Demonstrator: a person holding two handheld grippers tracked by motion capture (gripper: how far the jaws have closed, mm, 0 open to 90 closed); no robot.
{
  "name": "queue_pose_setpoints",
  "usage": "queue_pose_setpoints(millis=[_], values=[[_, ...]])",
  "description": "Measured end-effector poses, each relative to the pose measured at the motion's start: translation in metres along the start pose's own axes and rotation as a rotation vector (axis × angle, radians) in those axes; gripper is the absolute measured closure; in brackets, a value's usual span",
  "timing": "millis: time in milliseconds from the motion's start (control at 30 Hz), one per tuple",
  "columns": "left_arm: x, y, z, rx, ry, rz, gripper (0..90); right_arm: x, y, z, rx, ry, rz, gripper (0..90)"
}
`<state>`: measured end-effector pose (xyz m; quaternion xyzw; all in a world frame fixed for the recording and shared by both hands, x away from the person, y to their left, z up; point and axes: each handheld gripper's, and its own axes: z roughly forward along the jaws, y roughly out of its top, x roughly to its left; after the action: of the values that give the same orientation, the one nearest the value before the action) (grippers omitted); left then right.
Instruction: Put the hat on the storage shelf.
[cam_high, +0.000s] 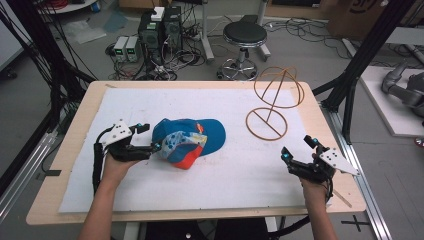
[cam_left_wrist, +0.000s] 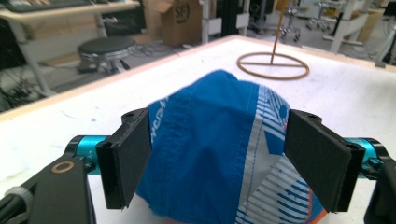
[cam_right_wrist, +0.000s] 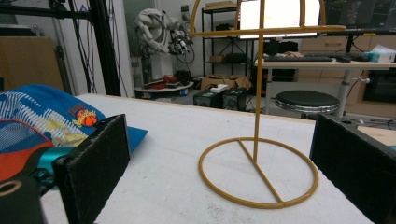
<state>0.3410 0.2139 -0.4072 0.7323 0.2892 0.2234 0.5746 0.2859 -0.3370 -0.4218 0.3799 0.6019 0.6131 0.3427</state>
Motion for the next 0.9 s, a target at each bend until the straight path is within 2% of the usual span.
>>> queue_pose_setpoints(millis=[33,167,333,433,533,567,633,733,833,900], values=[[0.001,-0.002,0.006,0.002,-0.022,-0.002,23.5,0.0,0.0,0.0,0.002,0.002,0.005,4.8],[-0.001,-0.005,0.015,0.011,-0.057,-0.002,23.3,0.0,0.0,0.0,0.003,0.002,0.006,4.8],[-0.002,-0.006,0.021,0.009,-0.06,-0.001,25.8,0.0,0.0,0.0,0.001,0.002,0.006,4.8],[-0.003,-0.006,0.025,0.011,-0.065,-0.001,30.2,0.001,0.0,0.0,0.003,0.002,0.006,4.8],[-0.004,-0.007,0.027,0.02,-0.071,0.007,39.4,0.0,0.0,0.001,0.004,0.003,0.001,4.8],[-0.007,-0.007,0.03,0.034,-0.045,0.018,43.9,0.001,0.0,0.001,0.005,0.001,0.002,4.8],[-0.009,-0.007,0.031,0.044,-0.044,0.029,49.4,0.001,-0.001,0.001,0.009,0.0,0.008,4.8],[-0.01,-0.007,0.032,0.049,-0.041,0.024,57.0,0.001,-0.001,0.001,0.008,0.001,0.011,4.8],[-0.013,-0.005,0.032,0.046,-0.037,0.037,68.5,0.001,-0.001,0.001,0.008,0.001,0.012,4.8],[-0.014,-0.004,0.033,0.043,-0.036,0.036,71.0,0.001,-0.001,0.001,0.008,0.001,0.012,4.8]])
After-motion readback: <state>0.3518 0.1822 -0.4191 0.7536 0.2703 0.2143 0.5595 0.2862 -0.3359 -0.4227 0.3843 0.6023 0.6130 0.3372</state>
